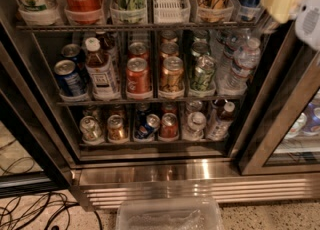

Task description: Pick redbull can from top shelf of fridge

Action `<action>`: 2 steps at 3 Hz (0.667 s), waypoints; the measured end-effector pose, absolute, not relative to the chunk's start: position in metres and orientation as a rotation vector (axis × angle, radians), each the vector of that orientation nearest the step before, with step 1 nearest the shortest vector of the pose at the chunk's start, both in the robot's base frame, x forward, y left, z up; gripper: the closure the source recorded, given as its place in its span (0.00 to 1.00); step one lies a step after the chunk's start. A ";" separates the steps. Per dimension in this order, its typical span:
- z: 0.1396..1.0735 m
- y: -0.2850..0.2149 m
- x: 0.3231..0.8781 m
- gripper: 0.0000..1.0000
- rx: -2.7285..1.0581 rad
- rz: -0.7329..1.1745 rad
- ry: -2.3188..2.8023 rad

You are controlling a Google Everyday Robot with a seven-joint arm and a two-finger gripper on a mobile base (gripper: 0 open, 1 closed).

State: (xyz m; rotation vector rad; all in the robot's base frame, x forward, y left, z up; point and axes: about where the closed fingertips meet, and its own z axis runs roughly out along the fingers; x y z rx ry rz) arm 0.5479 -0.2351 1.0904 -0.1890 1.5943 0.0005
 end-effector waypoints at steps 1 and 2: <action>1.068 -0.234 0.516 1.00 -0.283 0.064 1.633; 1.061 -0.247 0.496 1.00 -0.336 0.141 1.684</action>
Offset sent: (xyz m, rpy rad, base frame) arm -0.1234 0.0364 -0.0093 -0.2326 0.3451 0.6558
